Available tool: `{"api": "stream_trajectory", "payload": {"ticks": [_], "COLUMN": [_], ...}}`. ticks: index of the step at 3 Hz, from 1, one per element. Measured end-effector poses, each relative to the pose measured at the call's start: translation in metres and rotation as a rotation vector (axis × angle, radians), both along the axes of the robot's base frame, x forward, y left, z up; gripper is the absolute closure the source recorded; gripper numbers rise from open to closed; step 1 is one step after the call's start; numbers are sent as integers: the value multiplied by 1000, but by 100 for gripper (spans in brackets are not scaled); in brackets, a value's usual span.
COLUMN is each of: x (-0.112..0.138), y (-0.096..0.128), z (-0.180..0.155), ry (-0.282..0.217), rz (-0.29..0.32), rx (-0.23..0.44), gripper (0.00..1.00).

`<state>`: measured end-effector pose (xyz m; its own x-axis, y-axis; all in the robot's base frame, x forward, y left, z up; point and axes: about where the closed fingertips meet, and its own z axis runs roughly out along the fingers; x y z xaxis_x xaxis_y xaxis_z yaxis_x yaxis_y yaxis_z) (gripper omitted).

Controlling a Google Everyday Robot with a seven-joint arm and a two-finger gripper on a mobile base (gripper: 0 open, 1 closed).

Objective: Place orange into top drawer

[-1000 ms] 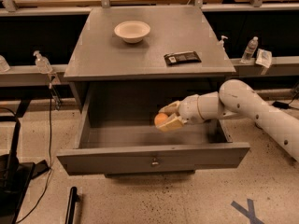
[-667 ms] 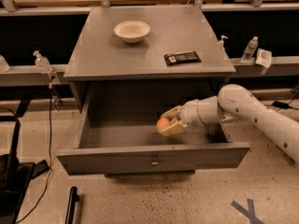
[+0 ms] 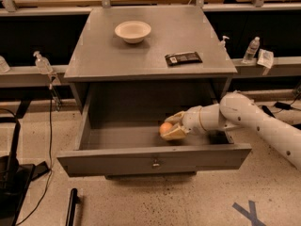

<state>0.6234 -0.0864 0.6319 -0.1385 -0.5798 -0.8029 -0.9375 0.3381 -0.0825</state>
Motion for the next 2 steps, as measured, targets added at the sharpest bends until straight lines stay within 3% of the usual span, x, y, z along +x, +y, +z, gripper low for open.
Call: {"api": "stream_trajectory", "payload": {"ticks": [1, 2], "x": [1, 0], "y": [-1, 2], "z": [-2, -3], "ry": [-23, -19], "rz": [-13, -7], "rx": [-2, 0], "gripper": [100, 74]}}
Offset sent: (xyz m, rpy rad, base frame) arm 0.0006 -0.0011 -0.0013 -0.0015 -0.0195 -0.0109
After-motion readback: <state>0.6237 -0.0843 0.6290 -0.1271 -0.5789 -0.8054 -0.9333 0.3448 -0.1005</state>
